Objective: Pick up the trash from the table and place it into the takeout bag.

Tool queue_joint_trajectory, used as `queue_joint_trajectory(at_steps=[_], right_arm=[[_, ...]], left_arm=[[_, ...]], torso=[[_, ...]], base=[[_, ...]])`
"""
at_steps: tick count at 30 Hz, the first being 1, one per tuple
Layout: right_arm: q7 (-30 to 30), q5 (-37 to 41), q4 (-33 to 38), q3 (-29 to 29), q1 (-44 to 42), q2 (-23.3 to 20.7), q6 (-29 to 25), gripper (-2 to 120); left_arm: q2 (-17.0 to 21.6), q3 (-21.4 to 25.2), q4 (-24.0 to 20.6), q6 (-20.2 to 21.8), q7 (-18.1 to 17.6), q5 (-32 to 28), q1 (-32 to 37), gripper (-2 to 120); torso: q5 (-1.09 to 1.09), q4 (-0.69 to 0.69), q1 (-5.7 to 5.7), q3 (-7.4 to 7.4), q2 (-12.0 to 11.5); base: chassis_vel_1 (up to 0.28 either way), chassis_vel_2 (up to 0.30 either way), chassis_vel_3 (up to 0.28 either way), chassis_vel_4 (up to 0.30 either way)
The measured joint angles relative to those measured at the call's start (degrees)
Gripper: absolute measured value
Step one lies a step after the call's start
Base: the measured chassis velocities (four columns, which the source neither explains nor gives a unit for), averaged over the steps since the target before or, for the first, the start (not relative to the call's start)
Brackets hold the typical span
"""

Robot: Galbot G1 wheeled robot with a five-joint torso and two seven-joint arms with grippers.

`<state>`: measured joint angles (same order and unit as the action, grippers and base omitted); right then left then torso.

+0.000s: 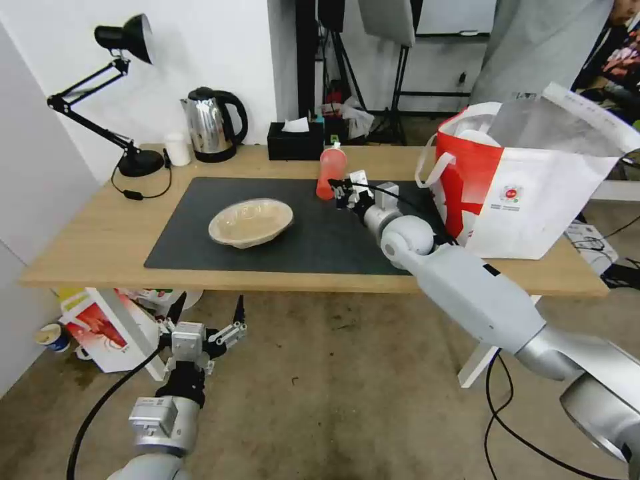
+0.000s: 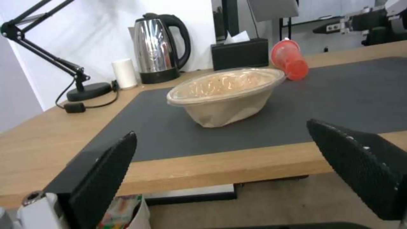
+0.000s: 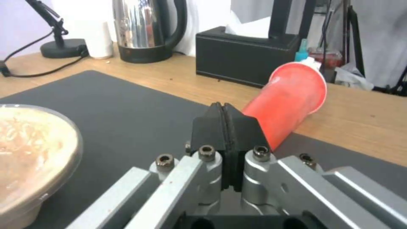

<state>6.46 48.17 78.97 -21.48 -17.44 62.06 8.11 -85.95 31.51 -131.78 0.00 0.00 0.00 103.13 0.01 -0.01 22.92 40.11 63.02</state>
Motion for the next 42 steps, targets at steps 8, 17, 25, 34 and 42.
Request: queue_joint_trajectory(at_steps=[8, 17, 25, 34, 42], right_arm=[[2.48, 2.42, 6.58, -0.23, 1.08, -3.11, 3.61, 0], [5.51, 5.53, 14.52, 0.51, 1.19, -7.53, 5.77, 21], [8.09, 8.39, 22.85, 2.39, 0.24, -11.65, 6.92, 46], [10.57, 9.8, 31.42, 5.55, -2.75, -16.46, 7.5, 81], [10.89, 9.89, 37.39, 8.8, -7.28, -18.47, 7.66, 100]], left_arm=[[0.0, 0.01, 0.0, 0.0, 0.0, 0.0, 0.0, 100], [0.0, 0.01, 0.0, 0.0, 0.0, 0.0, 0.0, 100], [0.0, 0.0, 0.0, 0.0, 0.0, 0.0, 0.0, 100], [0.0, 0.0, 0.0, 0.0, 0.0, 0.0, 0.0, 100], [0.01, 0.0, 0.0, 0.0, 0.0, 0.0, 0.0, 100]], torso=[[-0.01, 0.01, 0.0, 0.0, 0.0], [0.0, 0.01, 0.0, 0.0, 0.0], [0.0, 0.0, 0.0, 0.0, 0.0], [0.0, 0.0, 0.0, 0.0, 0.0], [-0.01, 0.01, 0.0, 0.0, 0.0]], base=[[0.0, 0.0, 0.0, 0.0], [0.0, 0.0, 0.0, 0.0], [0.0, 0.0, 0.0, 0.0], [0.0, 0.0, 0.0, 0.0], [0.0, 0.0, 0.0, 0.0]])
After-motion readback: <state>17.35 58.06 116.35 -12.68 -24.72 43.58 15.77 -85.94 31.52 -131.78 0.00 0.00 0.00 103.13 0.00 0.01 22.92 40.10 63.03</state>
